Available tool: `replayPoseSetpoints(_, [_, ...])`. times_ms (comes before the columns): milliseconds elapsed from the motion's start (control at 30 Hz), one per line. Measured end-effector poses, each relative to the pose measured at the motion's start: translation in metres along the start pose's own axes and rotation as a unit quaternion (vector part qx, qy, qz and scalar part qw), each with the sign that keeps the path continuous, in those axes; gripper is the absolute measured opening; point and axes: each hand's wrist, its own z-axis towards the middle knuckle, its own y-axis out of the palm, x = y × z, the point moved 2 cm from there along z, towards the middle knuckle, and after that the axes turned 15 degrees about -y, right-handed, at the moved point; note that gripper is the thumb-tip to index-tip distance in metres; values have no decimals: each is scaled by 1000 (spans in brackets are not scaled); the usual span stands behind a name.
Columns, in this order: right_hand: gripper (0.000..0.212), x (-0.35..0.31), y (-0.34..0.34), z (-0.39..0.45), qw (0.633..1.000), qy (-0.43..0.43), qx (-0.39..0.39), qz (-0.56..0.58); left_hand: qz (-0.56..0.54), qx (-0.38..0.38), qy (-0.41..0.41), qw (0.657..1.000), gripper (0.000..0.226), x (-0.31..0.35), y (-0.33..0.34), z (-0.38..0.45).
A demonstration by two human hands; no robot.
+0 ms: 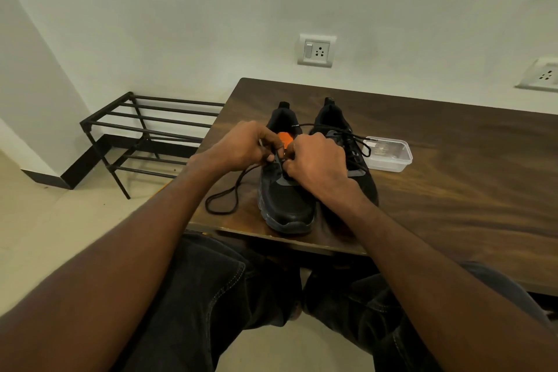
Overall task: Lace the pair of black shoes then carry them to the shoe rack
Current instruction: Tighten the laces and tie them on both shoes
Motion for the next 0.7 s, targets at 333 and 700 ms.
replayPoseSetpoints(333, [9,18,22,1,958,53,43,277,-26,-7,-14,1000,20,-4,-1,-2])
replayPoseSetpoints(700, [13,12,27,-2,946,82,63,307,-86,-26,-17,996,28,-11,-2,-1])
